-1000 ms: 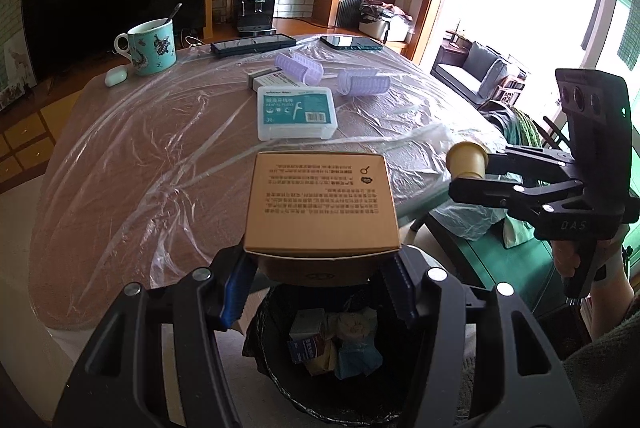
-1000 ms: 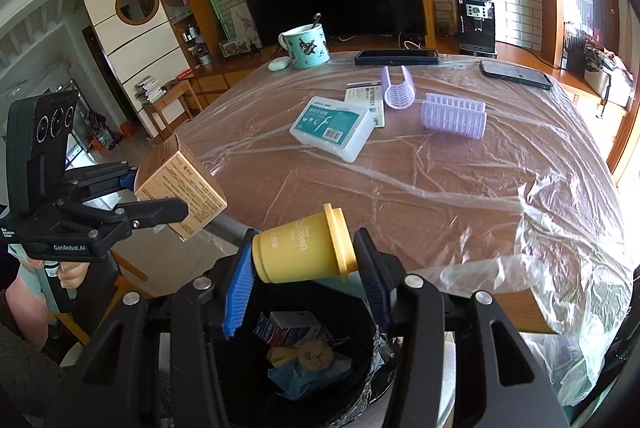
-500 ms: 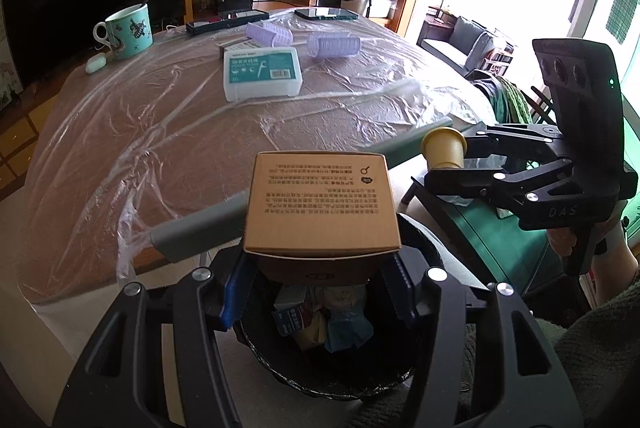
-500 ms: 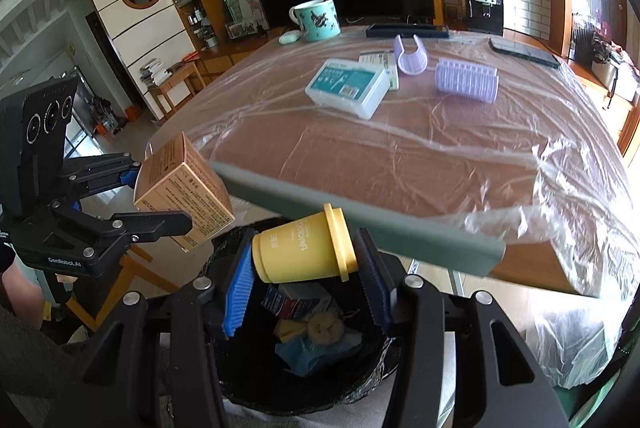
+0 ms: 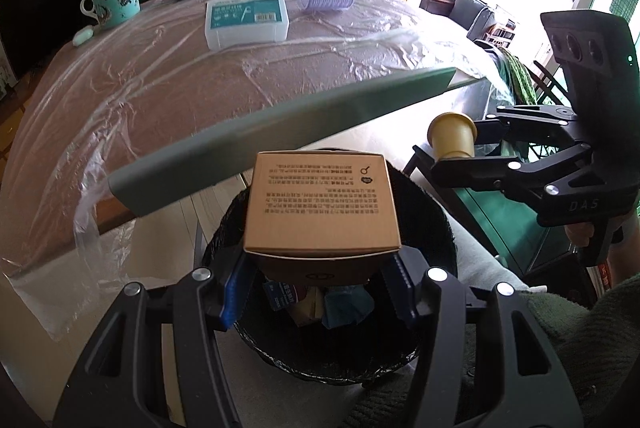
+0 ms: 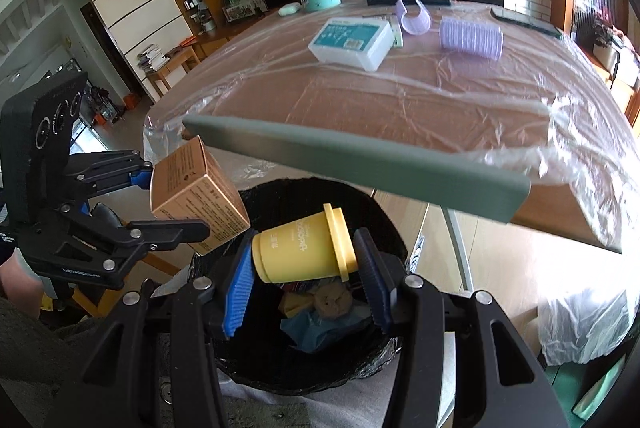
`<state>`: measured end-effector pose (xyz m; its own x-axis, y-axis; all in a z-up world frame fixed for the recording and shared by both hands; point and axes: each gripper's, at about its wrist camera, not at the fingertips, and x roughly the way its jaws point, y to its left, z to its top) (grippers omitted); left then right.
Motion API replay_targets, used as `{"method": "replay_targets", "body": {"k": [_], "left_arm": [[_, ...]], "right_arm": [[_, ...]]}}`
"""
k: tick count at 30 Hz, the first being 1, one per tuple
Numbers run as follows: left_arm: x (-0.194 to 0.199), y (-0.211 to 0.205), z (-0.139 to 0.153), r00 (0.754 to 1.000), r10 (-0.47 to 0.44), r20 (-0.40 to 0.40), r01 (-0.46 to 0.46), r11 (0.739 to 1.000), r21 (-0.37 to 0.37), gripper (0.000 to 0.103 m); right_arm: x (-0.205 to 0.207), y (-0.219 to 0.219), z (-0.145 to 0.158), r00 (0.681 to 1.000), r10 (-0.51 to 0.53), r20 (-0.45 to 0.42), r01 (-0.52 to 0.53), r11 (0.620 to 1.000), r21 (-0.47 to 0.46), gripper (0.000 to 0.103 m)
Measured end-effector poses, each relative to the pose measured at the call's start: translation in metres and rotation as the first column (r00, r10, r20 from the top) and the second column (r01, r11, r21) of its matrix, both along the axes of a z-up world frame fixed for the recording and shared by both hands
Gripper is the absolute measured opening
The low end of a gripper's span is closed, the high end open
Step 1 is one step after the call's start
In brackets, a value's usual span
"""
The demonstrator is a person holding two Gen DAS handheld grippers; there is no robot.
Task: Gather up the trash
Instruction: 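Carry the cardboard box and yellow cup over the black bin with both tools, then open both tools to drop the cardboard box and cup into the bin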
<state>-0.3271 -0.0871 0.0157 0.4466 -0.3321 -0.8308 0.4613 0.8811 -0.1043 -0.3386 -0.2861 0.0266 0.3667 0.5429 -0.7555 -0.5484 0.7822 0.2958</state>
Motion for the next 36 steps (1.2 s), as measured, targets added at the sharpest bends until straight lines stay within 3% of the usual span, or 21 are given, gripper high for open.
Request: {"method": "replay_targets", "body": {"k": [15,36], "left_arm": [[0.001,-0.002,-0.033,0.998,0.006,-0.056,-0.003,0.998,0.055,0.058],[0.016,-0.008,-0.058,0.996,0.027,-0.086,-0.019,0.995,0.094,0.058]], "right_arm": [[-0.006,0.011,-0.033,0.999,-0.016,-0.04,0.014,0.998,-0.064,0.048],[0.0,0.016,-0.055,0.997,-0.043,-0.062,0.038,0.995,-0.09,0.048]]}}
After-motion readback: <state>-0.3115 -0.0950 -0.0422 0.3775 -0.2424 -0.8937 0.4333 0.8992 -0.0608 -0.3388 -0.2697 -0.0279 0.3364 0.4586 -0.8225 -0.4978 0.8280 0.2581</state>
